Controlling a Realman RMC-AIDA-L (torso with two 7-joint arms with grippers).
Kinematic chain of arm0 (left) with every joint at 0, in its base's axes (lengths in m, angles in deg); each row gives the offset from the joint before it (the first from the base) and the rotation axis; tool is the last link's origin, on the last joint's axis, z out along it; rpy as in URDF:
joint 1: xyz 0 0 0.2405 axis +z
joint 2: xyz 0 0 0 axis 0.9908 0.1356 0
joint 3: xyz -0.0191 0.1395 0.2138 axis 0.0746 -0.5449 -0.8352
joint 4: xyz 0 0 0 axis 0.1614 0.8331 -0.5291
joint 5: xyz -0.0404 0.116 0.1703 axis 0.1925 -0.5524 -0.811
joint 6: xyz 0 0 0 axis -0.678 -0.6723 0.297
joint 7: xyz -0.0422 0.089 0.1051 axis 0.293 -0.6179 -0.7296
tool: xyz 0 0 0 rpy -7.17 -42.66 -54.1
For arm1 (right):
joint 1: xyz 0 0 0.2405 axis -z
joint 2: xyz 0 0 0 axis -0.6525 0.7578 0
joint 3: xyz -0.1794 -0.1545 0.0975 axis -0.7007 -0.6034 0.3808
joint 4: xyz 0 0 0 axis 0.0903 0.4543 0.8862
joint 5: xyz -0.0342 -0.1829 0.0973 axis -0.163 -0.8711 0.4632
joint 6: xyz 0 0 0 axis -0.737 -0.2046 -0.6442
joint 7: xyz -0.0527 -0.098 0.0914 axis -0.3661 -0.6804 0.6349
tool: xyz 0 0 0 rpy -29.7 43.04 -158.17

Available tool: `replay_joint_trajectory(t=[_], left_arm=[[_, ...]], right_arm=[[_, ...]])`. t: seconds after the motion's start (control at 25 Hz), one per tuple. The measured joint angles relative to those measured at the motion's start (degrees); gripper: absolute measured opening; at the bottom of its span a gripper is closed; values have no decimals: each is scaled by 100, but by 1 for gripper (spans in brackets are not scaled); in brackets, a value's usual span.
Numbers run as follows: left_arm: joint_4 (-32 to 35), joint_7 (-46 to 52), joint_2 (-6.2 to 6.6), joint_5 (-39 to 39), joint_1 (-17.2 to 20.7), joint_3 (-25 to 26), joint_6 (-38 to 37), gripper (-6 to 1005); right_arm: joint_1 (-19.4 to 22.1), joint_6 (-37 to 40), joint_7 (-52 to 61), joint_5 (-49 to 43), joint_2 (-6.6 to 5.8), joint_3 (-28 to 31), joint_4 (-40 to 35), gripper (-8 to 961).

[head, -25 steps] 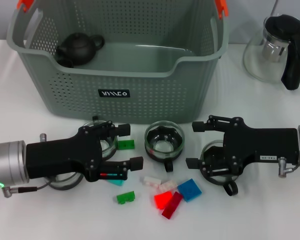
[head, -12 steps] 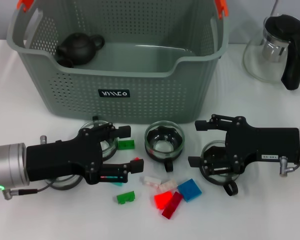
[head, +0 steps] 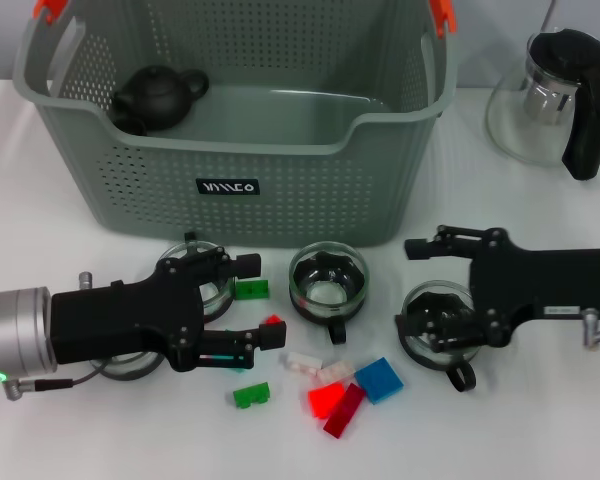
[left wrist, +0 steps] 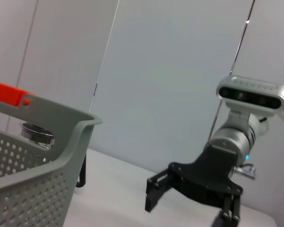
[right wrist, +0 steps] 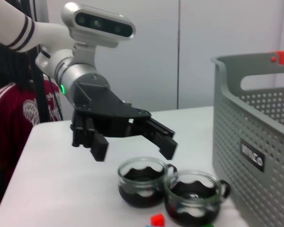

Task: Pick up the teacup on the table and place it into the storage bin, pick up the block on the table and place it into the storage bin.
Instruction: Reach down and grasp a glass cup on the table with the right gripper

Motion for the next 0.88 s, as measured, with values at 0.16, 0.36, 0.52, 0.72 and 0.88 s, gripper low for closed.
replay_joint_trajectory(t=[0.16,0.36,0.52,0.72,0.88], left_arm=[[-1,-2,0,-6,2,-2,-2,944],[-32,-6,6,-6,-10,0,-3,944],[-40,6,-16,-14,5,0,-2,943],[-45,30,-21,-3,12,-1,-3,943],[-52,32,-30,-3,12,-1,-5,943]], right_arm=[[61,195,473,-271,-11,-13,-585,928],[164,761,1106,-513,-35,16,-1508,928],[268,1097,1720,-523,-101,25,-2127,928],[247,1334,2524,-880,-111,-26,-2722,927],[138,1409,2981,-1438,-54,-151,-3159,915]])
